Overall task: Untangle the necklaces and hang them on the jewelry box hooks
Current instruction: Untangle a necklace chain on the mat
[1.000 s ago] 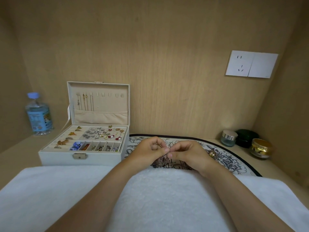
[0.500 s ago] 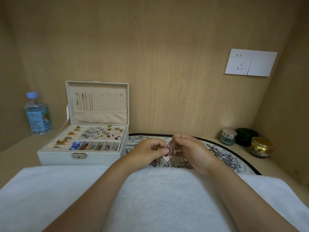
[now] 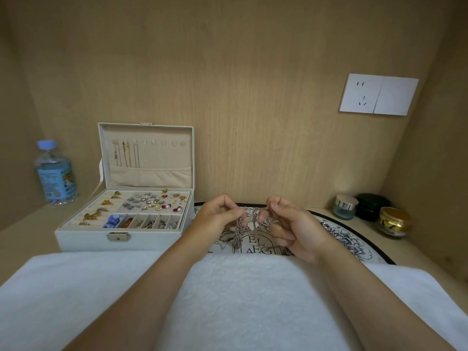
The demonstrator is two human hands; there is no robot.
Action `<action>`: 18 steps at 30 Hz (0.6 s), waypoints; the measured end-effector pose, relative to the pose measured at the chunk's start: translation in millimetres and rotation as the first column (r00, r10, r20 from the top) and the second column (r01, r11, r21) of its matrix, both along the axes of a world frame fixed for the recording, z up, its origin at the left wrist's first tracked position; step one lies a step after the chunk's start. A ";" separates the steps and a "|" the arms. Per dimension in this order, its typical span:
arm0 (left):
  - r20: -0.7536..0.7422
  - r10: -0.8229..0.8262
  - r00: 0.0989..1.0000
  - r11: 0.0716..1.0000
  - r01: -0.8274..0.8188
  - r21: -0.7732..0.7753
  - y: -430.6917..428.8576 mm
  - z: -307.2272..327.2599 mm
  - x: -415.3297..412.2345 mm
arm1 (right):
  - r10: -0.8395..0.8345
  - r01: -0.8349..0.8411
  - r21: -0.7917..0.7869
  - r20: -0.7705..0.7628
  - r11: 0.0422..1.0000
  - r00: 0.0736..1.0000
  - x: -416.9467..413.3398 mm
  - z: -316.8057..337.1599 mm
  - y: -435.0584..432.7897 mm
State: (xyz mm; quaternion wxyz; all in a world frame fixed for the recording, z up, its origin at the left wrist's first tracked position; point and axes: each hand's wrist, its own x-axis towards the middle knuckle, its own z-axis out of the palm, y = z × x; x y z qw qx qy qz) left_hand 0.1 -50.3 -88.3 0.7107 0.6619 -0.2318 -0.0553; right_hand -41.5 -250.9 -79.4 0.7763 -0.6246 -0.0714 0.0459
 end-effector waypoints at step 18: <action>0.003 -0.077 0.997 0.988 0.076 0.135 -0.3 2.1 0.9 | -0.082 0.115 -0.441 0.093 0.890 0.992 3.4 -15.4 7.4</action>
